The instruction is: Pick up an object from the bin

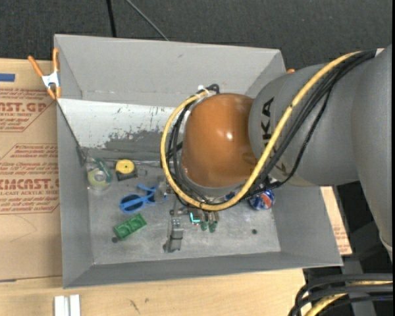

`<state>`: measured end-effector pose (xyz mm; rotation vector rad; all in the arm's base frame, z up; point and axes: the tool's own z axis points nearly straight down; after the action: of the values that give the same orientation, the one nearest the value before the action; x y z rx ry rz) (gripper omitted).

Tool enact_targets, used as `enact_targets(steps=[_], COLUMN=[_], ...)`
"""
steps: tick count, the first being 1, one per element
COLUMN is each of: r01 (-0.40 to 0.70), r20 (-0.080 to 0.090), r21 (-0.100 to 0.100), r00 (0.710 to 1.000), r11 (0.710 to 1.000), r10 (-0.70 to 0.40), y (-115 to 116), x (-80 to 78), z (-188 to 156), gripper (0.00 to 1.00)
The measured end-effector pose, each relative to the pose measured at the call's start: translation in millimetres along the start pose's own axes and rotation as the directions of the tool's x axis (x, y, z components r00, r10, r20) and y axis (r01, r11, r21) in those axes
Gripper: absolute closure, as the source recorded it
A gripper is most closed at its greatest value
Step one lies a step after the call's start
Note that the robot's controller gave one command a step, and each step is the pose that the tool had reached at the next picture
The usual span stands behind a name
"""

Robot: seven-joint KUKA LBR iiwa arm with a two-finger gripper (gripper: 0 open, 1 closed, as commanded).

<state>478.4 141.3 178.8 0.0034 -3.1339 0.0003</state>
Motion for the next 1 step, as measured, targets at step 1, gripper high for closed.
enact_targets(steps=[1], r01=[0.014], r20=[0.003], r21=[-0.001], r00=[1.0], r11=[1.0], r10=[-0.014], y=[27.8], x=[-40.2], z=[112.5], gripper=[0.0])
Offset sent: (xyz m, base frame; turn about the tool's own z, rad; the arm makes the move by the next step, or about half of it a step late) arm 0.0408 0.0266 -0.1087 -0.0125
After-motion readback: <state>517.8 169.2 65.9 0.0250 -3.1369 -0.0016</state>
